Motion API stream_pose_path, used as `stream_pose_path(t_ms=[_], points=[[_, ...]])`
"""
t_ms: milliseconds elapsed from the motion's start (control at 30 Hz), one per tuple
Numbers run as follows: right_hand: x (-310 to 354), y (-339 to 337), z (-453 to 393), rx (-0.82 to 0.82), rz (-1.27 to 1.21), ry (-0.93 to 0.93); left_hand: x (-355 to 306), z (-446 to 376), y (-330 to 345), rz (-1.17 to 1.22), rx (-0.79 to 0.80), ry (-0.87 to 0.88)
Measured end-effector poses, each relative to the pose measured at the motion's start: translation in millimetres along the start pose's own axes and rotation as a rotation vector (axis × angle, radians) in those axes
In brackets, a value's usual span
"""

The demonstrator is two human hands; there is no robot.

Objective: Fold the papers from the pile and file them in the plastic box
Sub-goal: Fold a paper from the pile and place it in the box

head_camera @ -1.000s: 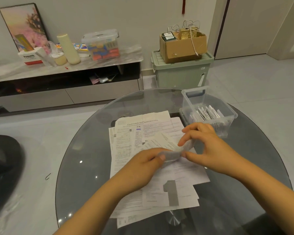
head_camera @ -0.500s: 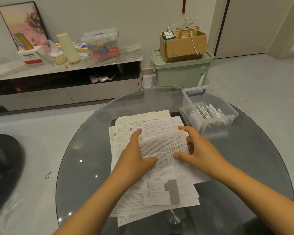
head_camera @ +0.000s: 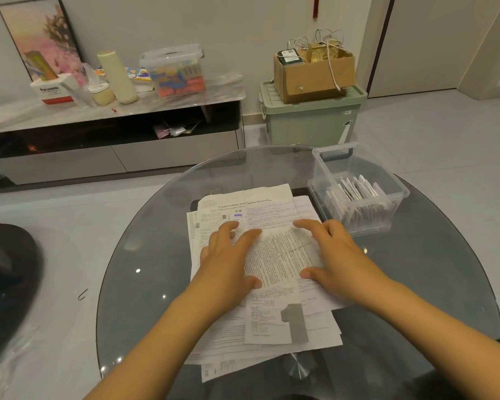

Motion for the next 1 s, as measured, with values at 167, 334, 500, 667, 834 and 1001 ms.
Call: stream_pose_path(t_ms=[167,334,500,667,834,1001], points=[[6,2,6,-0.067,0.128,-0.114,-2,3,9,-0.035,0.223,0.119],[16,7,12,-0.085,0.115,-0.269,-9,6,7,-0.110,0.218,0.202],[27,15,18,-0.146,0.160,-0.347,-28,6,-4,-0.173,0.098,0.326],[33,15,23,-0.246,0.146,-0.371,-37,3,-11,-0.129,0.001,0.409],[22,7,20,-0.178,-0.023,-0.289,-27,2,-16,-0.058,-0.018,0.378],[16,1,15,-0.075,-0.207,-0.259,-12,1,-27,0.146,-0.063,0.232]])
Point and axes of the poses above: each hand's wrist, its own z-axis away from the middle knuckle, its own y-axis out of the palm, x = y × z, the point moved 8 cm from there along -z, towards the middle knuckle, and after that the axes turned 12 degrees about y, right-handed, at the moved point
